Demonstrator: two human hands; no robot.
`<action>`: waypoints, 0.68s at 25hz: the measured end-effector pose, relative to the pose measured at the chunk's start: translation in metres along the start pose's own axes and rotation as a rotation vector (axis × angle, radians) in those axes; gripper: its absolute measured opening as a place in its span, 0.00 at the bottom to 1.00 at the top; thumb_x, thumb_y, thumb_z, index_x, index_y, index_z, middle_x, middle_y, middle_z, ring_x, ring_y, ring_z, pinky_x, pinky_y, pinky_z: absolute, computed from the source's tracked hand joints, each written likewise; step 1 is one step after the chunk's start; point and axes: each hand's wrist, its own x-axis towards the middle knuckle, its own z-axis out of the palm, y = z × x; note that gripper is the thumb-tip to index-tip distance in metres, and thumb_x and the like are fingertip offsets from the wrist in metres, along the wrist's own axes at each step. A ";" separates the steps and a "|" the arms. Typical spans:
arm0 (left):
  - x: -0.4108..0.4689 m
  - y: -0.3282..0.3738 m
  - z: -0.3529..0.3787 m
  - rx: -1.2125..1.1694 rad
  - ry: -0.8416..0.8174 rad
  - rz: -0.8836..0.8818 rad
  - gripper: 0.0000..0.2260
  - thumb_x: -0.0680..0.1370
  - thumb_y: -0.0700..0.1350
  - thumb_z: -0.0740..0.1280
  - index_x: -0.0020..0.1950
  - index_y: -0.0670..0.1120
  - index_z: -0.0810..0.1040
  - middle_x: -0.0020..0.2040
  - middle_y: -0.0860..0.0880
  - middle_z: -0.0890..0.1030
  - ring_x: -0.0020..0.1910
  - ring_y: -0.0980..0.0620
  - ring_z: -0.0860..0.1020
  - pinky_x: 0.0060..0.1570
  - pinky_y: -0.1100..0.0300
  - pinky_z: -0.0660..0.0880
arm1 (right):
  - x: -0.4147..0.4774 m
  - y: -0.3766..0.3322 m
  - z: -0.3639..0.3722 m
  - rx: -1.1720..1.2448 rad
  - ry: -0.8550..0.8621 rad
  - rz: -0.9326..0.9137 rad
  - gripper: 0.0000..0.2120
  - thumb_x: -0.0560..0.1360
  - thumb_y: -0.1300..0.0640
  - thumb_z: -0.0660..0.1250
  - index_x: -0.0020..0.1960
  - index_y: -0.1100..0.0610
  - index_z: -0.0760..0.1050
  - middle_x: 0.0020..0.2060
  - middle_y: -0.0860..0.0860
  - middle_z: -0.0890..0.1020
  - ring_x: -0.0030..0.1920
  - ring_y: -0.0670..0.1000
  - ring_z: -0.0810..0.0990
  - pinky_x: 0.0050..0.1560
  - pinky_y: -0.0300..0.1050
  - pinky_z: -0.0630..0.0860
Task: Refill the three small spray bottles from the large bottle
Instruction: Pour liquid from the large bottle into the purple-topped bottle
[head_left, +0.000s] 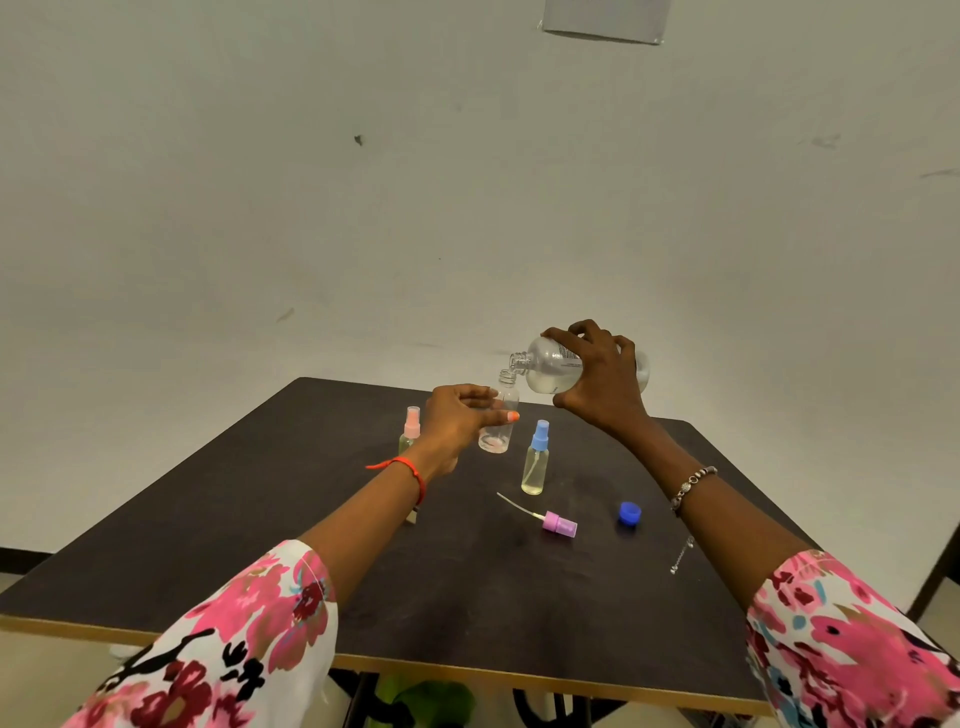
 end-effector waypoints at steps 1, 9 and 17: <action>0.000 0.000 0.000 0.003 0.000 -0.001 0.24 0.66 0.38 0.75 0.60 0.39 0.76 0.58 0.42 0.80 0.58 0.45 0.78 0.60 0.47 0.75 | 0.000 0.000 0.000 -0.003 -0.001 -0.001 0.33 0.57 0.50 0.66 0.62 0.52 0.73 0.57 0.56 0.75 0.56 0.57 0.74 0.60 0.53 0.61; -0.004 0.002 0.000 -0.013 -0.013 -0.001 0.24 0.66 0.37 0.75 0.60 0.39 0.75 0.58 0.42 0.80 0.55 0.48 0.78 0.52 0.55 0.77 | -0.001 0.002 0.000 -0.008 0.004 0.000 0.33 0.56 0.51 0.66 0.62 0.51 0.73 0.56 0.55 0.75 0.55 0.56 0.75 0.60 0.52 0.61; -0.005 0.002 0.001 -0.025 -0.022 -0.007 0.24 0.66 0.37 0.75 0.61 0.39 0.75 0.58 0.42 0.79 0.54 0.48 0.77 0.52 0.56 0.76 | -0.002 0.002 -0.001 -0.018 0.011 -0.014 0.32 0.57 0.51 0.66 0.62 0.52 0.73 0.56 0.56 0.75 0.55 0.57 0.75 0.59 0.53 0.62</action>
